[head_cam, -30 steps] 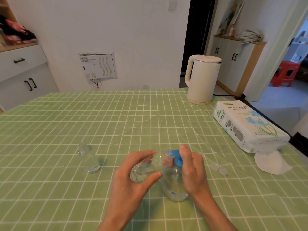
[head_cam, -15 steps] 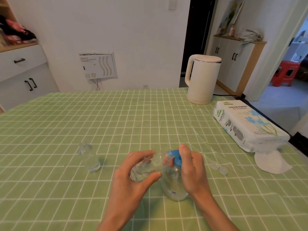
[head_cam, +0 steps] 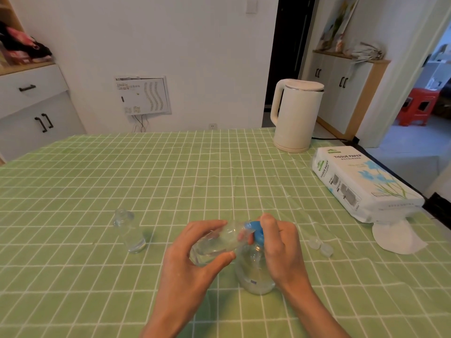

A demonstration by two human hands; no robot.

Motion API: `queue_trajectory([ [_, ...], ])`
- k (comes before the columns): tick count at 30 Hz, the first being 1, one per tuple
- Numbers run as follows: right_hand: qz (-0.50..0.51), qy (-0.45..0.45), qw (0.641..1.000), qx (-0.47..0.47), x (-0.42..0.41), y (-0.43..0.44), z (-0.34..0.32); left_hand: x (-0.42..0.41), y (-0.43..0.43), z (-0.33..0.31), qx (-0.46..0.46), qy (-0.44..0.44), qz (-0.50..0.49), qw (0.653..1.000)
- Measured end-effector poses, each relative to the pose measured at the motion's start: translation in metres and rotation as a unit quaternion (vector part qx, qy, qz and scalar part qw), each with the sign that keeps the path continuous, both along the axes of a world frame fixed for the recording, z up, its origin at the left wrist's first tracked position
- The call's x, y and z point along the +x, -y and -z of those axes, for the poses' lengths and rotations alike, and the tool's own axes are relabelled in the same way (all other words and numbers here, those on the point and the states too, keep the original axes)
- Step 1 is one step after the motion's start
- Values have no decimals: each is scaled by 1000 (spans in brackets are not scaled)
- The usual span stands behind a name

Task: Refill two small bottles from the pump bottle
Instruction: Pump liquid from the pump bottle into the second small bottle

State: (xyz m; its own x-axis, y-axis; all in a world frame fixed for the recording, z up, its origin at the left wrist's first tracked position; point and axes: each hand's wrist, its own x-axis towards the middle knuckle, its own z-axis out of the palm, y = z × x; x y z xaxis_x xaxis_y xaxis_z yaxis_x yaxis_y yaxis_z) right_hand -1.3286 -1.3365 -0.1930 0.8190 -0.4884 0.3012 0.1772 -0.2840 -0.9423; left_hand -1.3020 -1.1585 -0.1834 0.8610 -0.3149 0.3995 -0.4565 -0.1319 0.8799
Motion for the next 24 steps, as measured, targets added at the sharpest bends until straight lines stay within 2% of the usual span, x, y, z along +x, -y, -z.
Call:
queue_trajectory([
  [4,-2,7,1000,-15,-1,0,-1,0,-1,3,8,-5,0,1000],
  [15,-8,-18,1000,20,-2,-1,3,0,-1,-1,-8,1,8,1000],
  [24,2,-4,1000,-2,0,1,1,1,-1,1,3,-2,4,1000],
])
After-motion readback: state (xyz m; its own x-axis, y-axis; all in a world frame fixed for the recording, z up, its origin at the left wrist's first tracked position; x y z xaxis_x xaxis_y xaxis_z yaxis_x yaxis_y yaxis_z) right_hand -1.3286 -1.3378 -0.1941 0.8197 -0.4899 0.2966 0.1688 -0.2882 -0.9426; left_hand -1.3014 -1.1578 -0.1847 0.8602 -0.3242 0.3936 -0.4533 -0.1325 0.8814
